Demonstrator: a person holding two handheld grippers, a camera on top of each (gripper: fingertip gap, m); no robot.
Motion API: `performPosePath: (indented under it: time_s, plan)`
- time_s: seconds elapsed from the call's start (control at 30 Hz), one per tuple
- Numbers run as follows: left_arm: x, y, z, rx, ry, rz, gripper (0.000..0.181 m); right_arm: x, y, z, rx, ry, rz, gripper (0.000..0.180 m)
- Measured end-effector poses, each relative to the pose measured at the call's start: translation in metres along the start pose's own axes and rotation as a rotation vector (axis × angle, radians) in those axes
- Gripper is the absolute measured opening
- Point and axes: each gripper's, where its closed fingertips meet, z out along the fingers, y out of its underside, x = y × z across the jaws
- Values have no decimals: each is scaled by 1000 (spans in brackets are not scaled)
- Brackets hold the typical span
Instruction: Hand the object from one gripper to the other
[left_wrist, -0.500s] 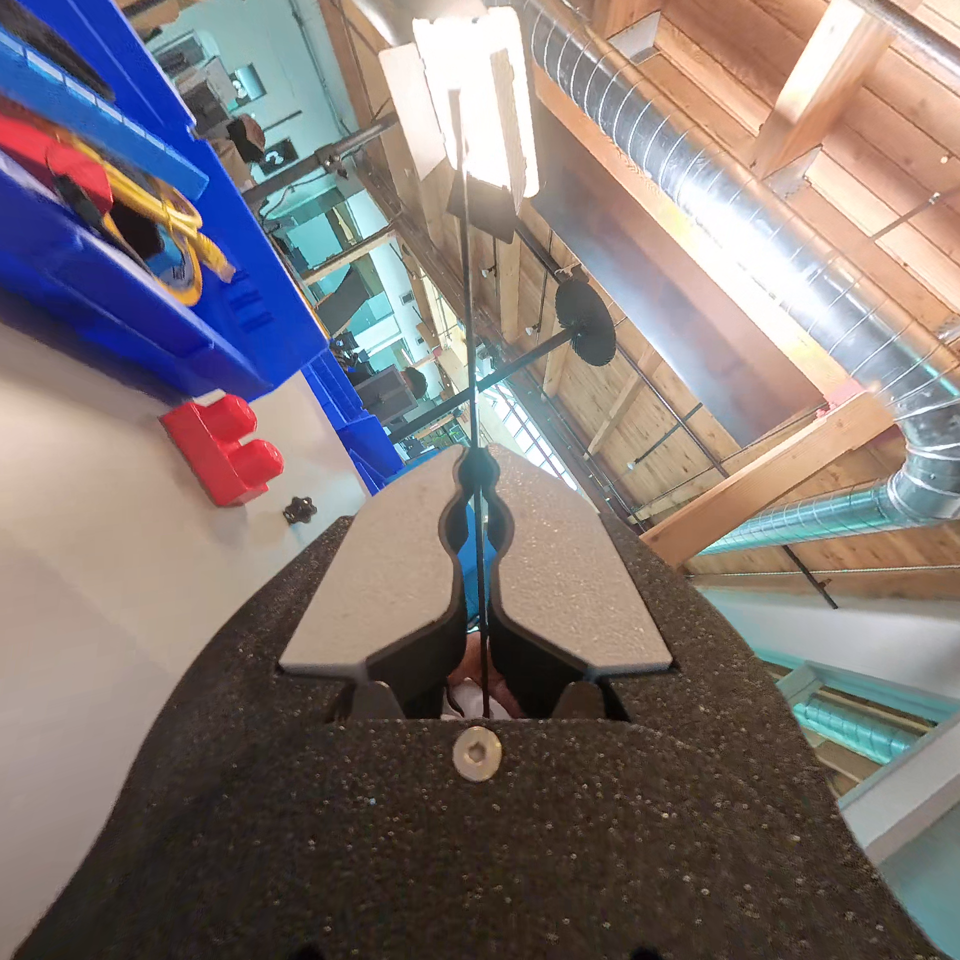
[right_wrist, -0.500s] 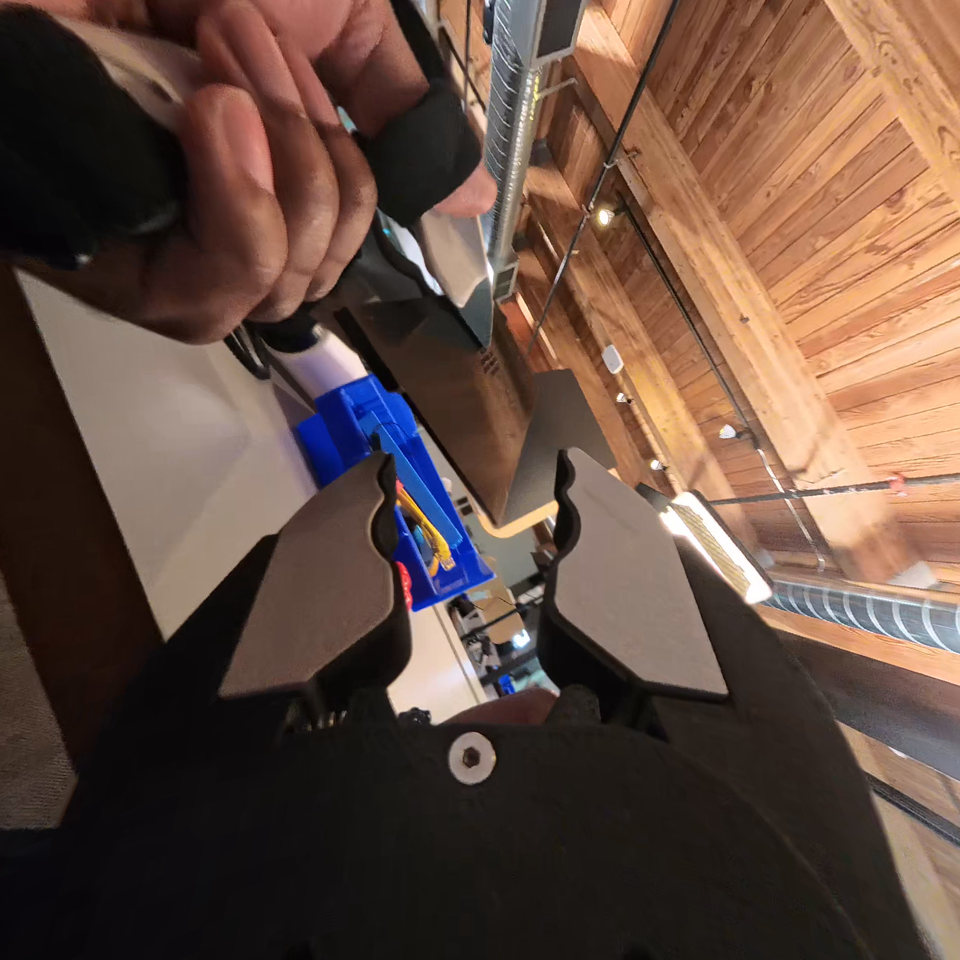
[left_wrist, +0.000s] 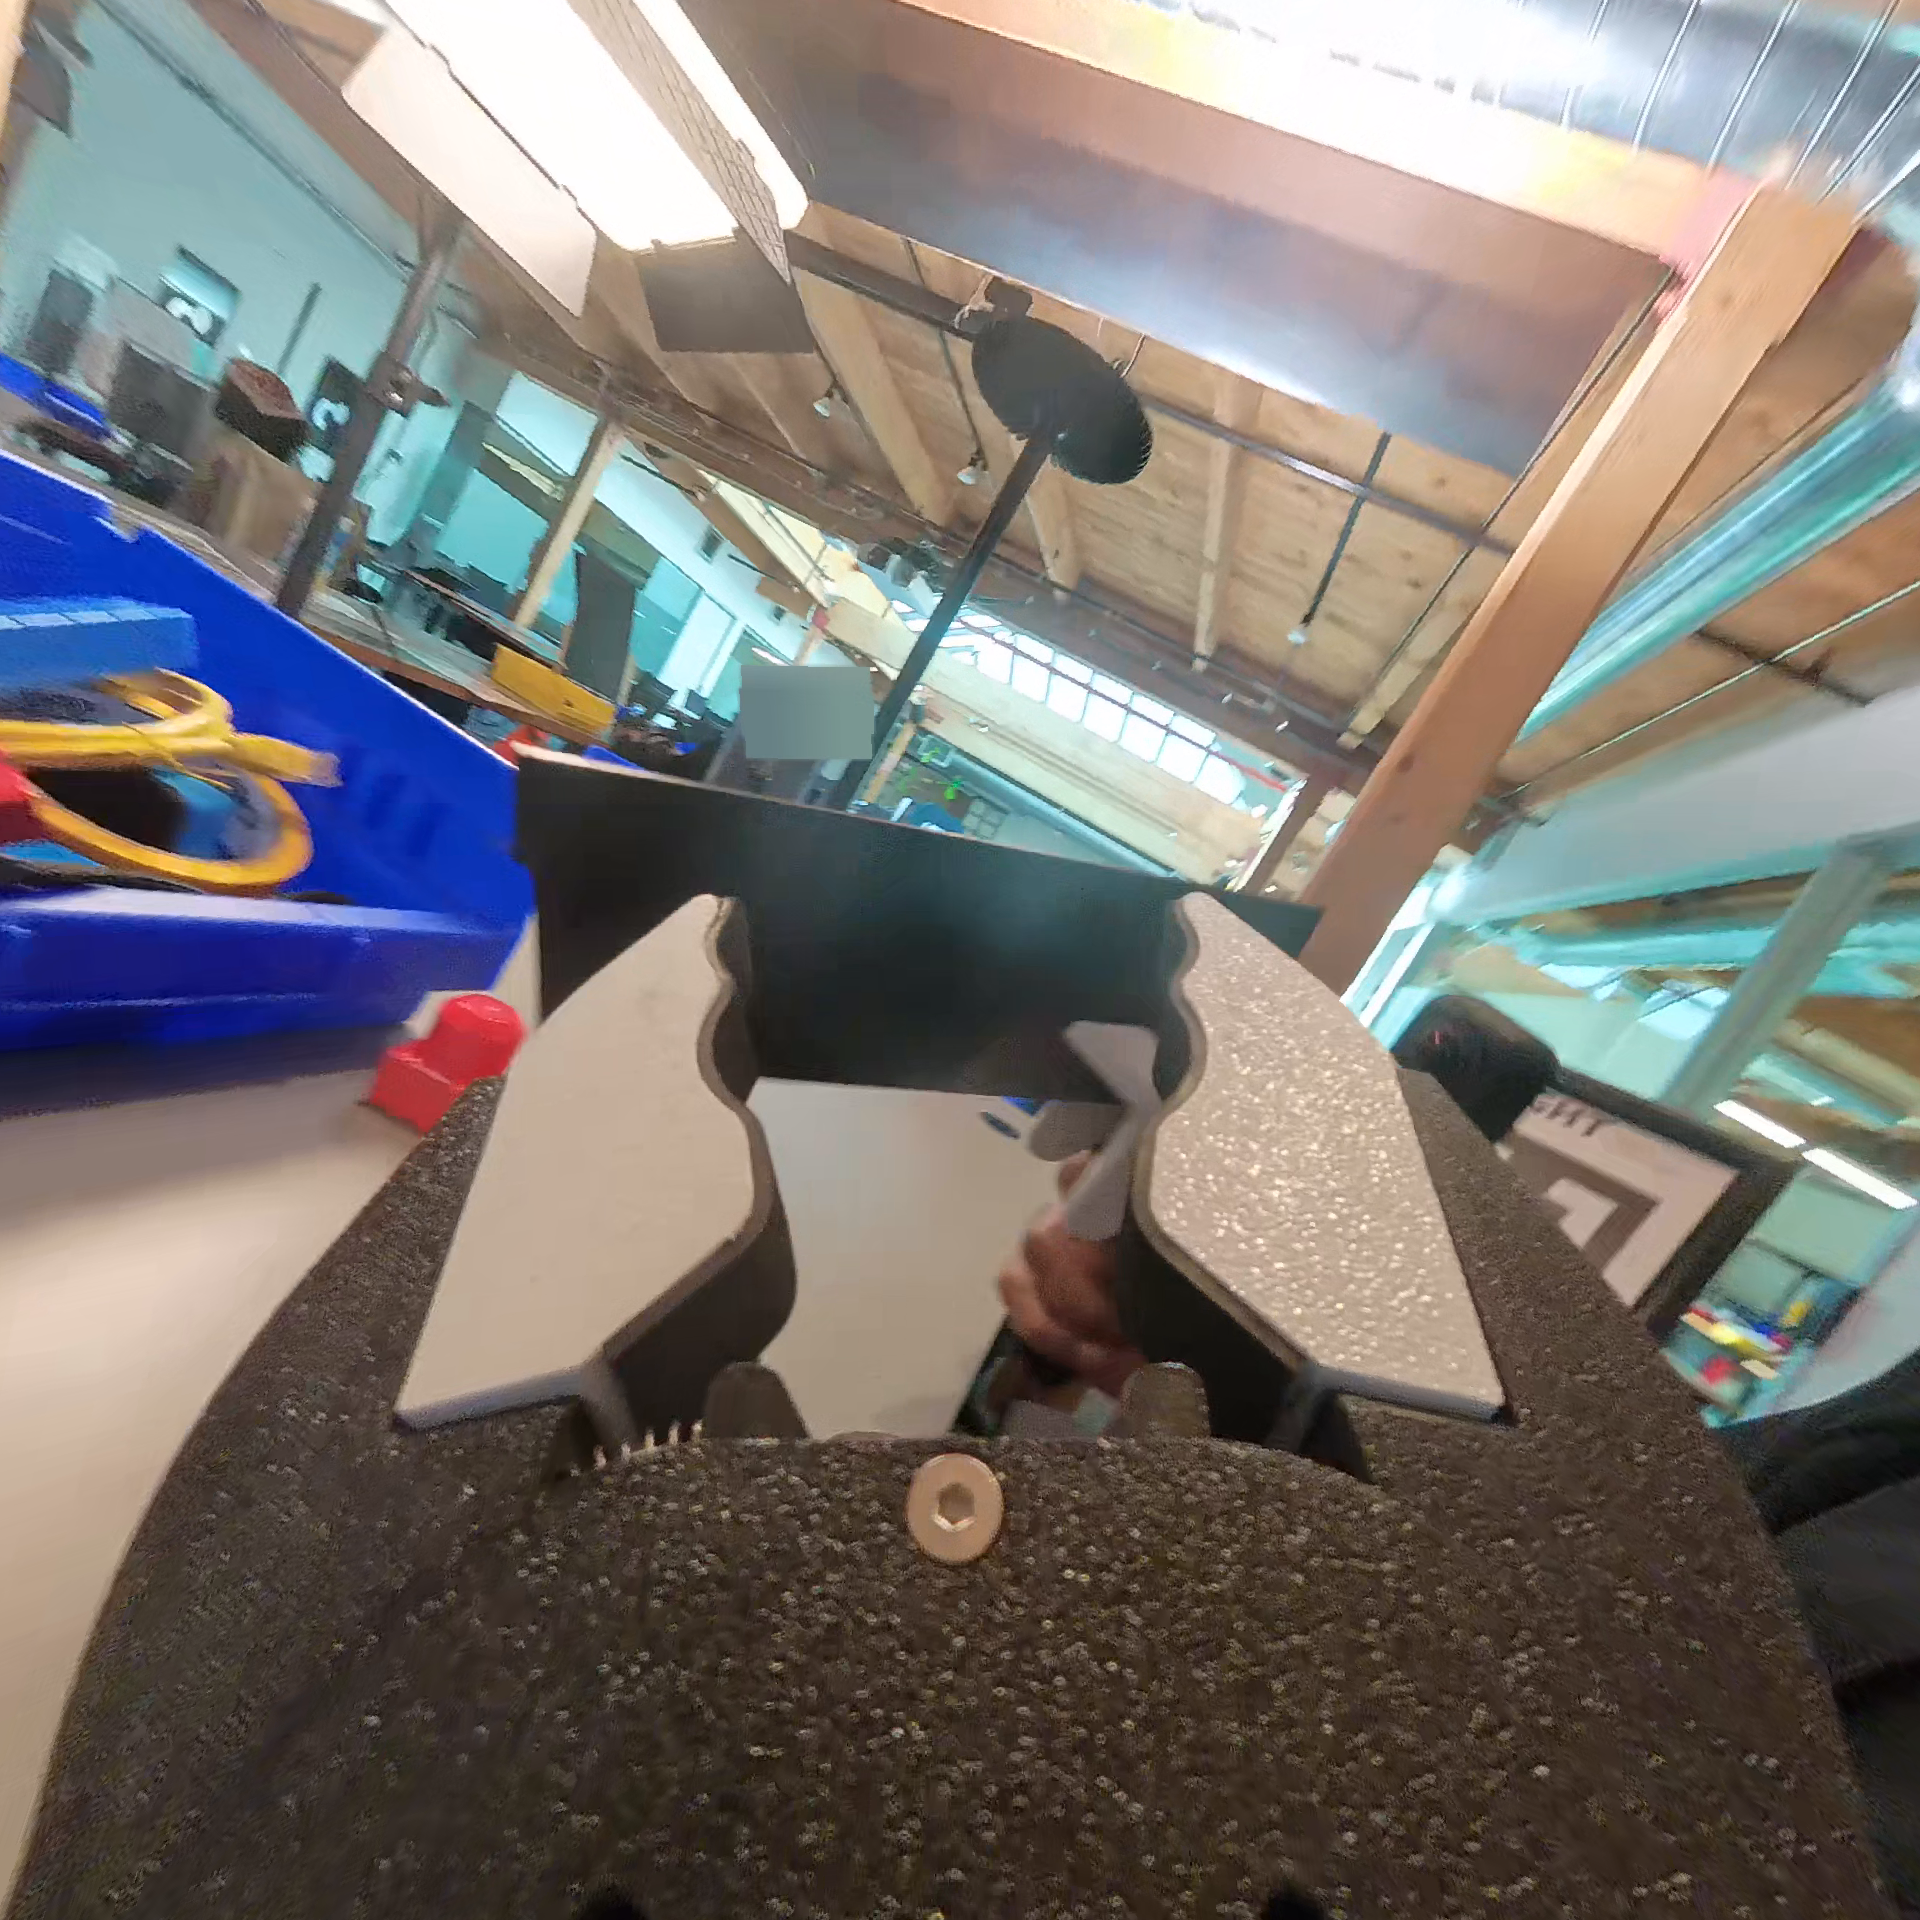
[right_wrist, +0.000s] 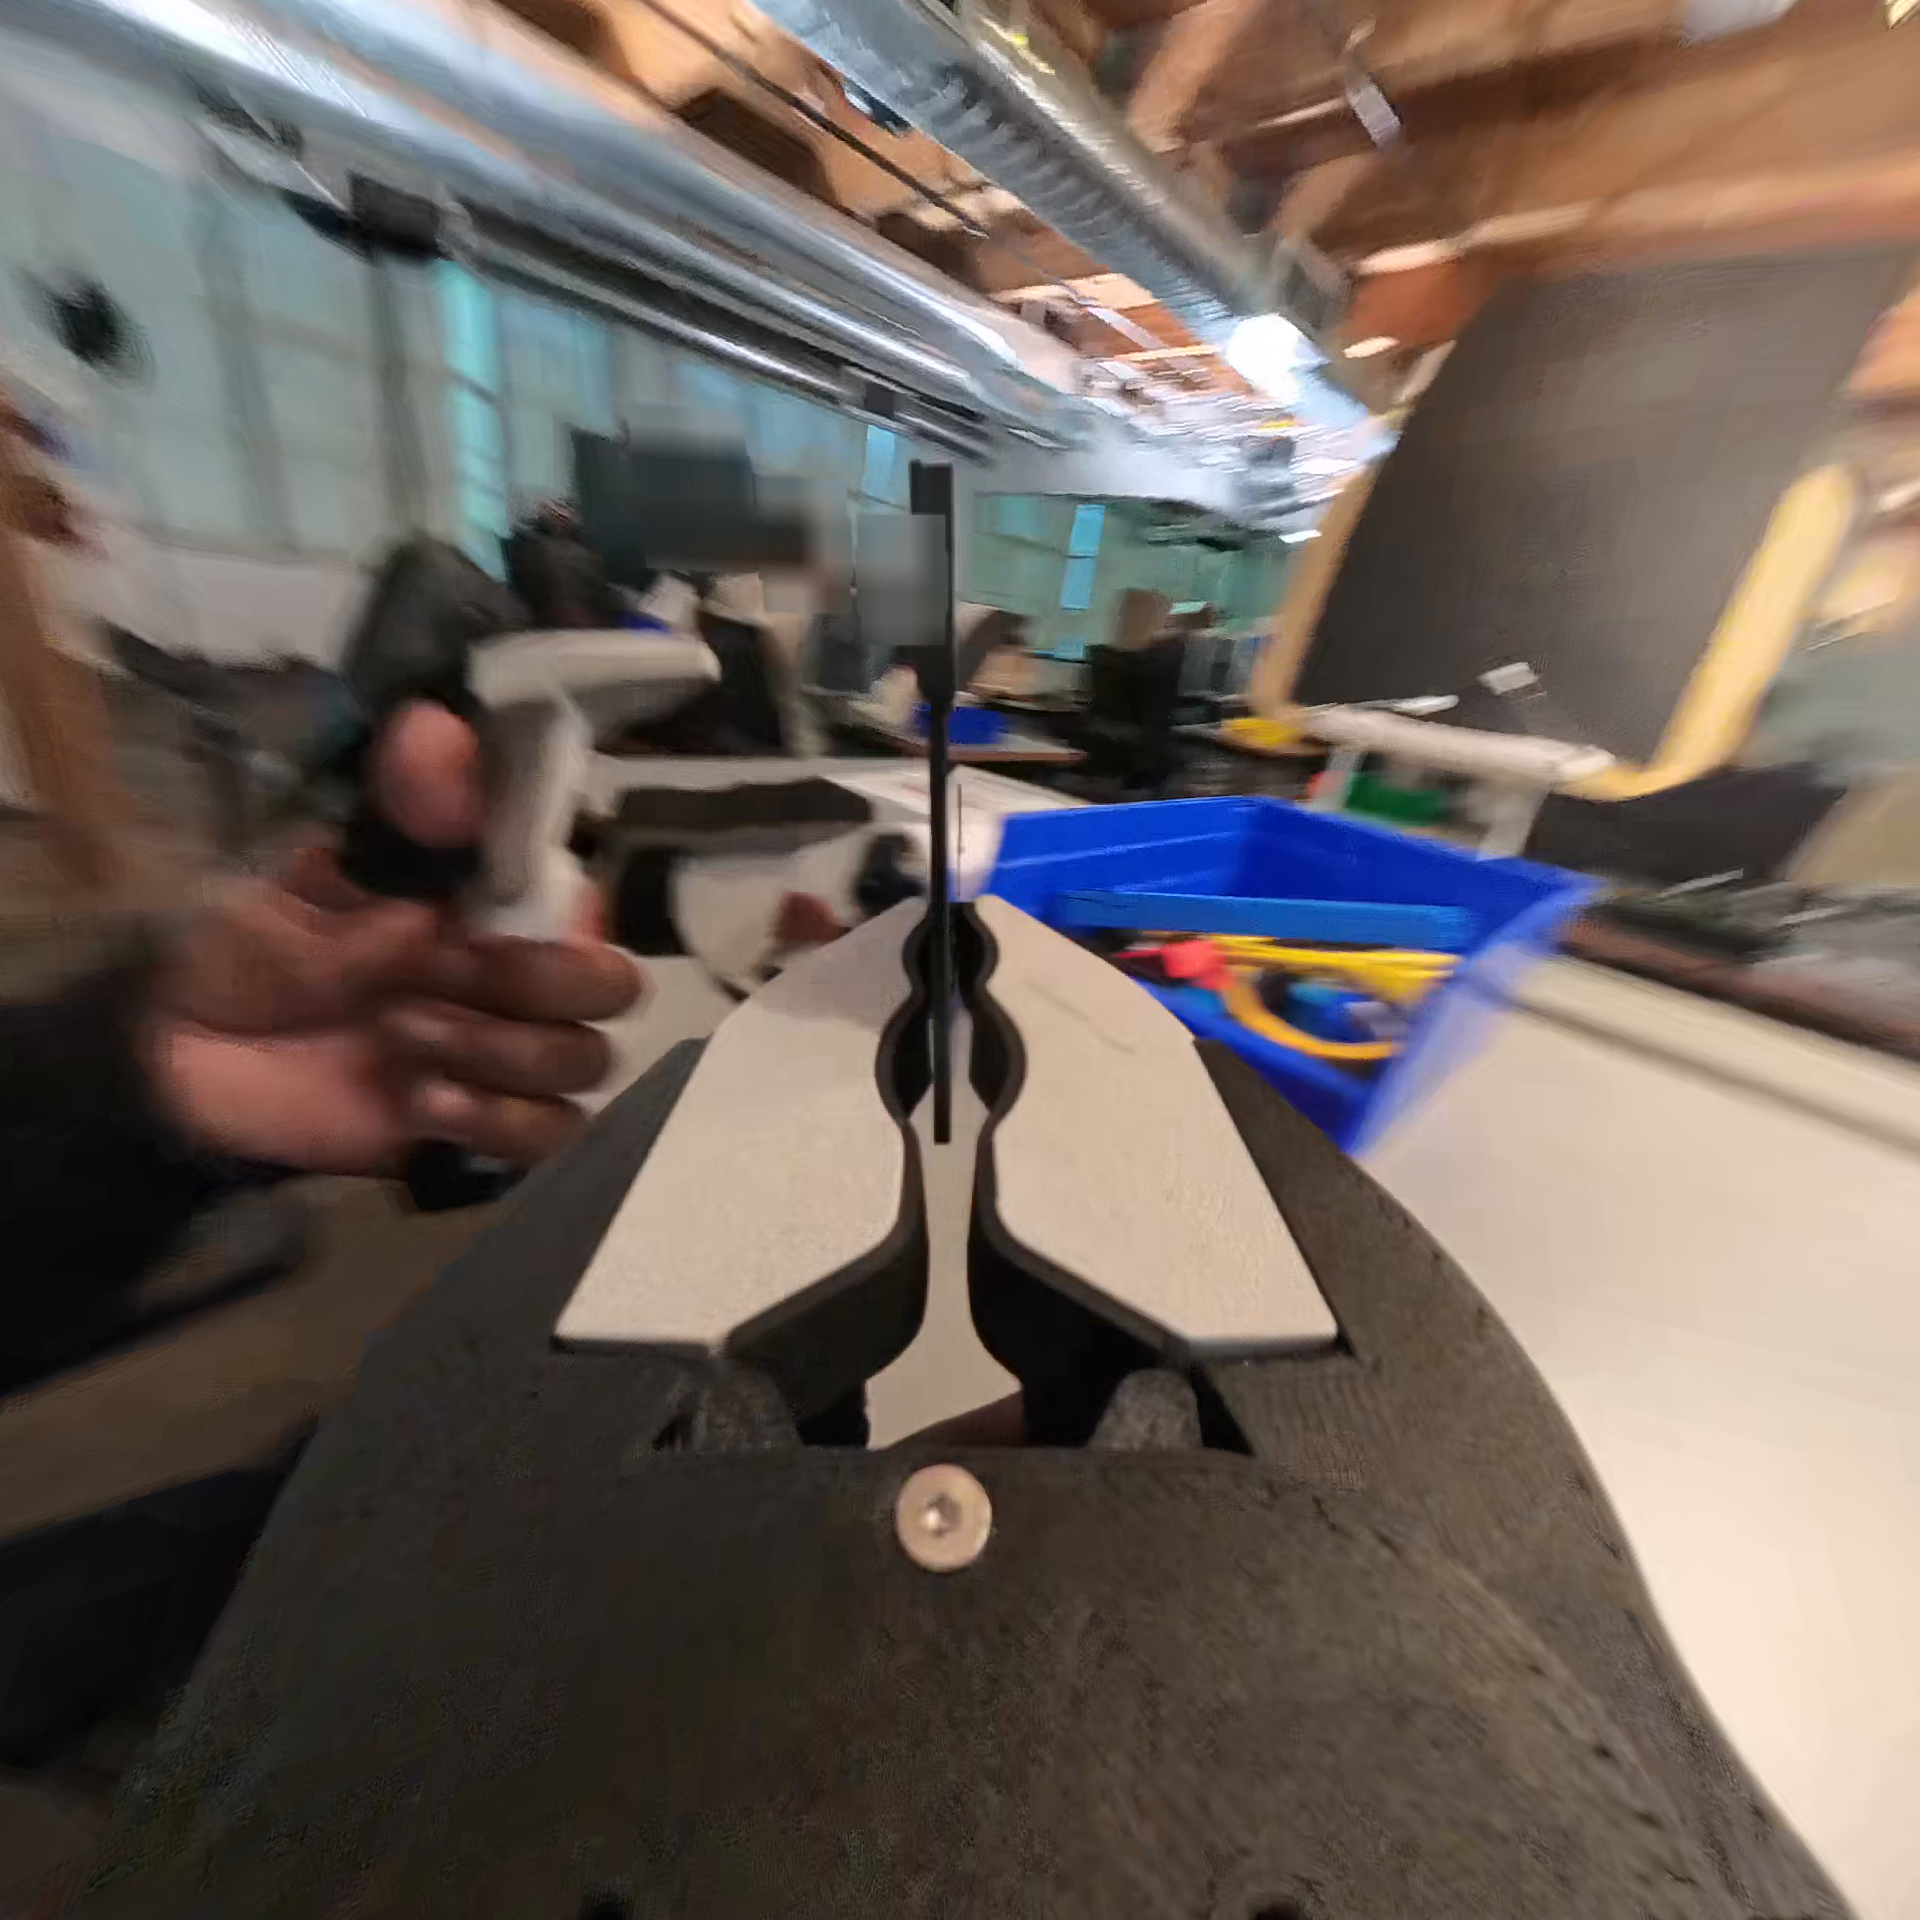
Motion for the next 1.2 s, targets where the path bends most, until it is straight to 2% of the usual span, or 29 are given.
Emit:
performPosePath:
  time_s: [0.07,0.17,0.37,0.53,0.6,0.63,0.67,0.7,0.77,0.83,0.93,1.03,1.1,1.2]
  plan:
    - [-9,-4,-6,-10,-21,54,77,-7,-9,-4,44,-154,247,1]
    - [-10,-9,-14,-9,11,71,76,2,-6,-5,39,-204,443,1]
    - [-15,-23,-26,11,-3,109,77,20,-5,-8,82,-221,616,0]
    - [-15,1,-20,-117,13,88,74,4,-13,-11,121,-403,798,0]
    - [-2,19,-14,-196,84,50,61,-6,-10,-8,101,-466,848,1]
    - [6,28,-13,-239,138,33,41,-10,-6,-6,75,-466,847,0]
    - [15,36,-14,-273,194,20,16,-10,0,-3,46,-434,825,1]
    - [21,36,-15,-272,230,10,4,-7,7,0,20,-388,793,7]
    - [14,36,-14,-282,183,9,3,1,21,4,-54,-297,708,18]
    - [3,31,-16,-272,114,8,2,16,40,6,-161,-132,552,31]
    - [-20,14,-22,-198,-18,-33,1,49,59,-1,-301,149,218,30]
    - [-30,2,-29,-143,-75,-87,1,72,65,-10,-420,360,-149,32]
    - [-31,1,-30,-136,-75,-110,2,76,66,-12,-460,436,-332,33]
    - [-32,7,-27,-142,-75,-147,2,69,72,-9,-490,444,-440,33]
